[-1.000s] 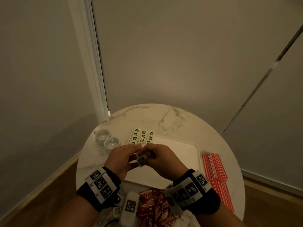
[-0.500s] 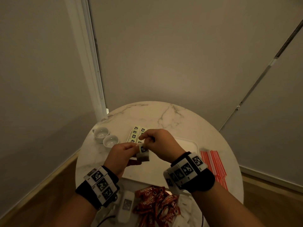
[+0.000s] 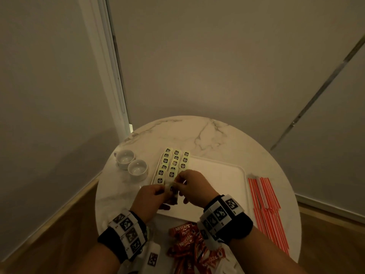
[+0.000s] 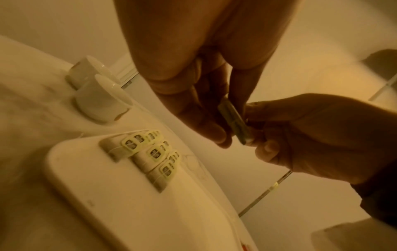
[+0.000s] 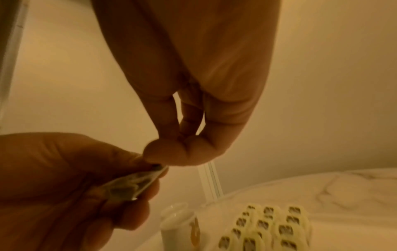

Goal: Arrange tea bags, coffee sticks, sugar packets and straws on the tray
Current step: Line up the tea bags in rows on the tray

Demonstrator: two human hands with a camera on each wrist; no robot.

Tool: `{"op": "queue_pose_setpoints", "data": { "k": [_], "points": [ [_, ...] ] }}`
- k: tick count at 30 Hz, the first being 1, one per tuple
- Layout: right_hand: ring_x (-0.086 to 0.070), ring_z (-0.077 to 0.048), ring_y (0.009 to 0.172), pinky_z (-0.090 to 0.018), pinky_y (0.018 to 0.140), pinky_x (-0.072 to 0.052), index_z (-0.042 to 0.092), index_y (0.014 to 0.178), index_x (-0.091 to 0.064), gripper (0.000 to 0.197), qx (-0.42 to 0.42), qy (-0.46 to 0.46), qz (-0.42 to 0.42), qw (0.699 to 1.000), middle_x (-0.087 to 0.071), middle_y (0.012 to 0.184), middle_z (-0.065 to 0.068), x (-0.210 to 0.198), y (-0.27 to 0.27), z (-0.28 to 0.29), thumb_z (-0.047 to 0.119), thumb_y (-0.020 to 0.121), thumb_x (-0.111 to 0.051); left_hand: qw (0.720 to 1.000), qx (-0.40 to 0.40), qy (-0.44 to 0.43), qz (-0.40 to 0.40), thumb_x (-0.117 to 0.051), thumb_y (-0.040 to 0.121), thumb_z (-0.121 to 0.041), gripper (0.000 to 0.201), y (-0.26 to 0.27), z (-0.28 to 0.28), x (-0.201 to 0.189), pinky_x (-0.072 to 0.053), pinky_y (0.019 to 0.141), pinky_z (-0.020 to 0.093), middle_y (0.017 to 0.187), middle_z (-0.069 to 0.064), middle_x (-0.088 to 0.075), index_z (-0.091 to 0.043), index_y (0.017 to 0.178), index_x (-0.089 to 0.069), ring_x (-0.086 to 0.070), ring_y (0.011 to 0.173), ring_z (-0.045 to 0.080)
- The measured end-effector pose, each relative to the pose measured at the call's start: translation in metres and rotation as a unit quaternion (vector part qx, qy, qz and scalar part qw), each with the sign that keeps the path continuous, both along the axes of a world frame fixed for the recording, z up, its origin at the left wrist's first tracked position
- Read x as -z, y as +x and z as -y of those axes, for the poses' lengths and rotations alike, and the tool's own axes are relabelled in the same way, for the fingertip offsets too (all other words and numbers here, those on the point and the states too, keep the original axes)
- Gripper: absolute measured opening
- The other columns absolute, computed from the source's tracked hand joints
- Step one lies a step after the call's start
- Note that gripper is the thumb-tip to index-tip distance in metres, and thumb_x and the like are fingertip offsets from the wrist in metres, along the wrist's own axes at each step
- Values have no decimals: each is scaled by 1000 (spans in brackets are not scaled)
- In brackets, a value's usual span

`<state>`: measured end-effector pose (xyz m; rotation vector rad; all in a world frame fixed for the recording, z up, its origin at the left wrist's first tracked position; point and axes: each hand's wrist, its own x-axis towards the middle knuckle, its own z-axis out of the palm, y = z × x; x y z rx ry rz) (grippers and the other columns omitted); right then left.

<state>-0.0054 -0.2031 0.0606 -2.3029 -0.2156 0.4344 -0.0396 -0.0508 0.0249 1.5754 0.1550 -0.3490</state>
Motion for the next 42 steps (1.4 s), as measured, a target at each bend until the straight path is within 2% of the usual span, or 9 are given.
{"op": "queue_pose_setpoints", "data": {
  "k": [4, 8, 13, 16, 19, 25, 30, 36, 42],
  "points": [
    [-61, -12, 61, -21, 52, -54, 12, 104, -60, 14, 10, 50, -38, 998, -63, 88, -4, 25, 0, -4, 11, 91, -62, 998, 11, 30, -49, -59, 92, -12, 14, 3, -7, 21, -55, 63, 28, 78, 10, -74, -5, 91, -71, -72, 73, 21],
    [-63, -14, 61, -31, 64, -60, 10, 100, -60, 12, 31, 69, -66, 995, -63, 77, 0, 45, 3, -9, 5, 90, -60, 994, 20, 33, -98, -59, 92, -11, 15, 10, -15, 38, -56, 64, 31, 82, 15, -73, 0, 91, -69, -71, 71, 21],
    [-62, -12, 60, -23, 56, -55, 10, 92, -64, 5, 55, 90, -91, 990, -65, 76, -2, 63, 11, -14, 14, 90, -65, 991, 28, 23, -125, -58, 91, -7, 15, 21, -22, 48, -57, 61, 32, 75, 14, -72, 3, 90, -69, -71, 69, 23],
    [-60, -12, 64, -21, 53, -49, 15, 83, -64, 8, 60, 49, -75, 994, -66, 81, -2, 77, 18, -16, 20, 89, -66, 990, 37, 30, -135, -59, 91, -8, 14, 29, -23, 57, -57, 62, 35, 76, 16, -72, 1, 88, -70, -71, 70, 25],
    [-57, -12, 71, -26, 70, -48, 17, 80, -68, 8, 67, -2, -41, 997, -67, 84, 0, 93, 28, -18, 21, 87, -67, 989, 34, 55, -135, -59, 91, -10, 15, 37, -20, 68, -55, 63, 35, 81, 18, -72, 1, 90, -69, -71, 73, 26],
    [-54, -13, 81, -24, 73, -40, 19, 79, -68, 9, 130, -56, -75, 987, -59, 80, 2, 116, 59, -21, 14, 85, -64, 983, -1, 85, -164, -53, 91, -5, 19, 46, -13, 83, -54, 55, 29, 92, 13, -67, -13, 108, -55, -66, 71, 23],
    [-59, -17, 86, -26, 75, -44, 8, 89, -74, 13, 145, -92, -95, 980, -69, 94, -8, 124, 75, -29, 17, 86, -66, 981, -3, 102, -168, -47, 93, -4, 26, 45, -16, 88, -47, 48, 24, 82, 14, -64, -19, 114, -46, -61, 64, 20],
    [-63, -25, 98, -29, 79, -49, 7, 97, -73, 17, 144, -142, -79, 976, -69, 104, -11, 124, 86, -31, 15, 86, -62, 969, 105, 210, -81, -49, 94, -11, 26, 44, -21, 96, -50, 76, 27, 102, 3, -64, -21, 114, -62, -62, 84, 13],
    [-64, -25, 95, -29, 77, -49, 9, 94, -71, 14, 158, -146, -79, 973, -69, 103, -11, 125, 90, -32, 15, 86, -61, 954, 151, 253, -58, -51, 94, -18, 30, 50, -18, 103, -46, 87, 21, 119, 3, -62, -22, 122, -62, -60, 104, 13]
  ]
}}
